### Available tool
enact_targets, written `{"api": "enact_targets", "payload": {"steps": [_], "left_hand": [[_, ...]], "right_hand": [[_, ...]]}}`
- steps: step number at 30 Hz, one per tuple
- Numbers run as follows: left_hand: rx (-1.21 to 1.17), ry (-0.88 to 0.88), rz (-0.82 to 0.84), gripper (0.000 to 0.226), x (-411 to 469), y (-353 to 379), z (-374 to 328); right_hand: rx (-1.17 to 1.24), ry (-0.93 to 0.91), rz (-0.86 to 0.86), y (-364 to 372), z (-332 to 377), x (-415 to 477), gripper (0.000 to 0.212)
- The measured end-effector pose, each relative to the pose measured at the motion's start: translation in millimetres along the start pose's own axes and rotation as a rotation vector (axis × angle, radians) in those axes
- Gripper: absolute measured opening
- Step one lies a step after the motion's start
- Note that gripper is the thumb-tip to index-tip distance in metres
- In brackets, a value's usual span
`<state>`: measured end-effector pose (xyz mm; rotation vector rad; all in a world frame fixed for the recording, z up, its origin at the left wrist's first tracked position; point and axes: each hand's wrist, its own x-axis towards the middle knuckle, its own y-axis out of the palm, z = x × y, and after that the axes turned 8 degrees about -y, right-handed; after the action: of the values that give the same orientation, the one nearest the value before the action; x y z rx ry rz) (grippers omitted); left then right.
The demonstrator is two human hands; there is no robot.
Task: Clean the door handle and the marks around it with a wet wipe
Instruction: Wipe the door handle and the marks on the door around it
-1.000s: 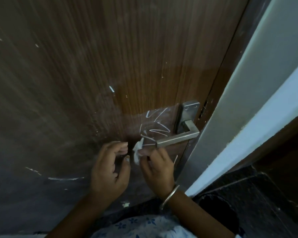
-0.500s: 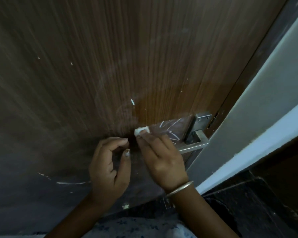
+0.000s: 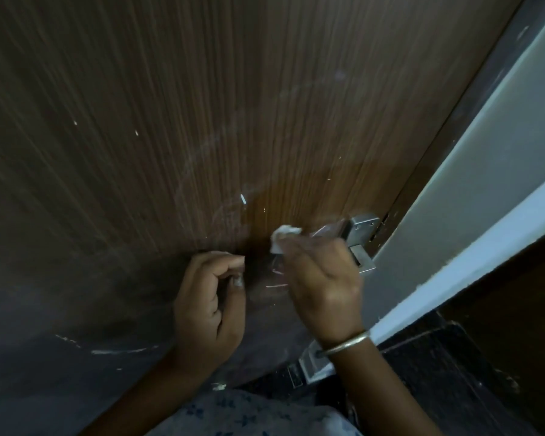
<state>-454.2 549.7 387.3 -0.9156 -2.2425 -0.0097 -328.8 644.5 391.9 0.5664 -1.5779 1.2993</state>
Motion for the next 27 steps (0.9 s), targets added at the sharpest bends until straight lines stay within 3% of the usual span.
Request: {"api": "enact_targets", "payload": {"steps": [3, 5, 10, 12, 17, 23, 25, 27], "left_hand": [[-0.036, -0.020, 0.022, 0.019, -3, 1, 1], [-0.052, -0.028, 0.033, 0.020, -3, 3, 1], [-0.027, -0.019, 0.048, 0.018, -2, 4, -1], [-0.034, -0.026, 0.054, 0.017, -3, 3, -1], [-0.037, -0.041, 0.054, 0.017, -7, 0, 3], [-0.016, -0.041, 0.065, 0.019, -7, 0, 3], [-0.015, -0.033, 0.060, 0.018, -8, 0, 4], [-0.026, -0.038, 0.051, 0.018, -8, -1, 4]], "right_hand": [[-0.096, 0.279, -0.104, -18, -30, -4, 0.012], [-0.117, 0.341, -0.169, -16, -32, -7, 0.010], [-0.052, 0.105, -0.065, 7, -3, -12, 0.010], [-0.062, 0.116, -0.042, 4, -9, -15, 0.009], [-0.050, 0.579, -0.178, -11, -26, -11, 0.016], [-0.086, 0.255, -0.078, 7, 9, -6, 0.017], [-0.112, 0.296, -0.041, 4, 3, -5, 0.017], [-0.151, 0.471, -0.021, -4, -9, -6, 0.016]]}}
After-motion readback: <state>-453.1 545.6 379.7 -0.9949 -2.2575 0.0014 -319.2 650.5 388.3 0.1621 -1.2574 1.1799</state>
